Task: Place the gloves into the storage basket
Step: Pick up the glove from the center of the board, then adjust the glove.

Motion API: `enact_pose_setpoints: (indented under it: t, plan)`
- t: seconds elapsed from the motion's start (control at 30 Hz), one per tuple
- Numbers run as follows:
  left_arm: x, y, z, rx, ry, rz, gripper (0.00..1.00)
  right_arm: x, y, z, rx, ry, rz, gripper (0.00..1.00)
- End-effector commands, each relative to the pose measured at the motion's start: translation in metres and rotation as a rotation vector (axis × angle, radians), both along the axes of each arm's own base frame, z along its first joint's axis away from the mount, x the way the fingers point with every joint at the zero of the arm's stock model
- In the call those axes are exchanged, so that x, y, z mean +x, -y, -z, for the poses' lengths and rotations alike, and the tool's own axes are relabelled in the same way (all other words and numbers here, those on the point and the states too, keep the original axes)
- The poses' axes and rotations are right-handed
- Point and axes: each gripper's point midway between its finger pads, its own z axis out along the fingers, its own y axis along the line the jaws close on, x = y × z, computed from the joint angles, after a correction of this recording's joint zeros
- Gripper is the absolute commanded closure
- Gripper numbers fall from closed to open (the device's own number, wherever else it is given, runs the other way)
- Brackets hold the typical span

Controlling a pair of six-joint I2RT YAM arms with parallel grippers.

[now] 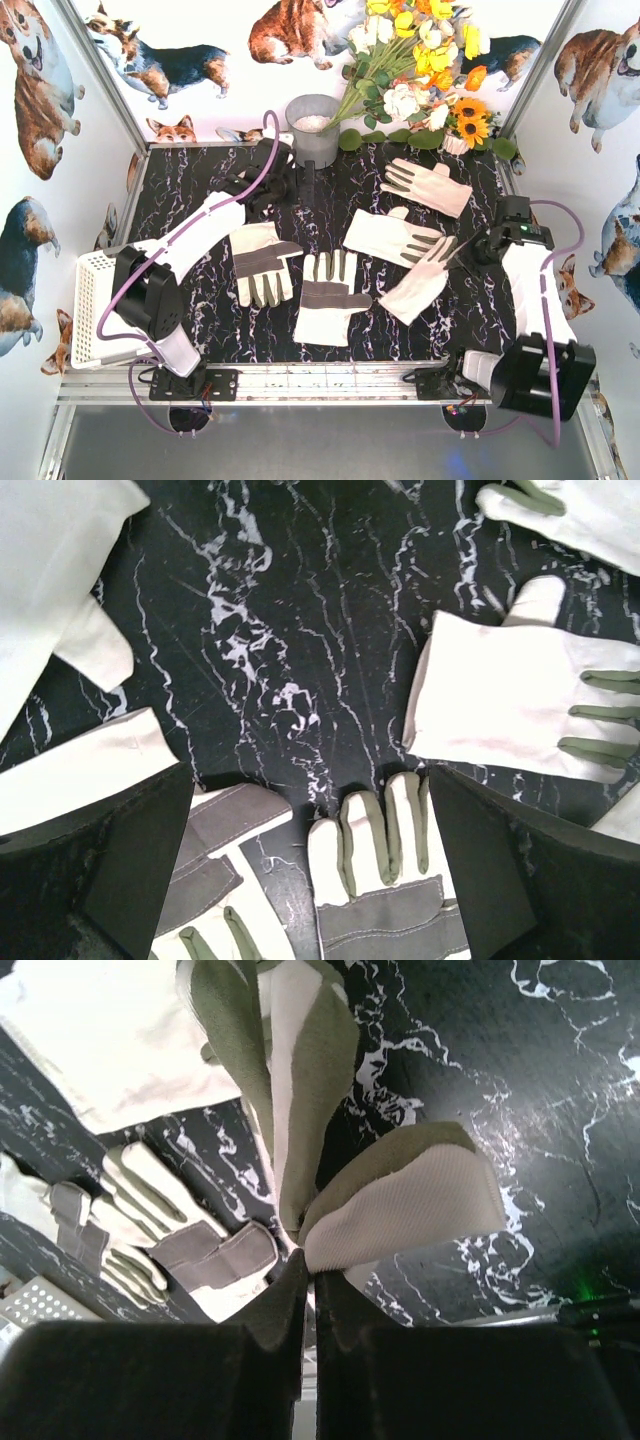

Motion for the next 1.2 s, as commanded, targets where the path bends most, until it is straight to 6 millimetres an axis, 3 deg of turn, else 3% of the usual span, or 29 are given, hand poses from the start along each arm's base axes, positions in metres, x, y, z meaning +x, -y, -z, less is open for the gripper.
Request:
enact_pose_setpoints:
  t: [0.0, 0.13, 0.3, 0.63, 0.9, 1.17]
  plan:
    - [-0.001, 0.017, -0.046, -0.030, 0.093, 0.073, 0.04, -0.006, 0.000, -0.045, -0.022, 0.086, 0.006, 1.00]
    - [-0.012, 0.040, -0.069, -0.011, 0.147, 0.168, 0.05, -0.001, -0.016, -0.071, 0.084, 0.136, 0.028, 1.00]
    - [-0.041, 0.084, -0.088, 0.014, 0.199, 0.340, 0.06, 0.016, -0.042, -0.092, 0.280, 0.218, 0.133, 1.00]
    - [-0.093, 0.160, -0.098, -0.111, 0.207, 0.542, 0.05, 0.048, -0.062, -0.128, 0.340, 0.370, 0.210, 1.00]
    - [-0.114, 0.193, -0.088, -0.062, 0.199, 0.624, 0.05, 0.066, -0.062, -0.149, 0.339, 0.402, 0.287, 1.00]
    - [-0.126, 0.217, -0.087, -0.059, 0.207, 0.679, 0.04, 0.071, -0.068, -0.158, 0.348, 0.406, 0.328, 1.00]
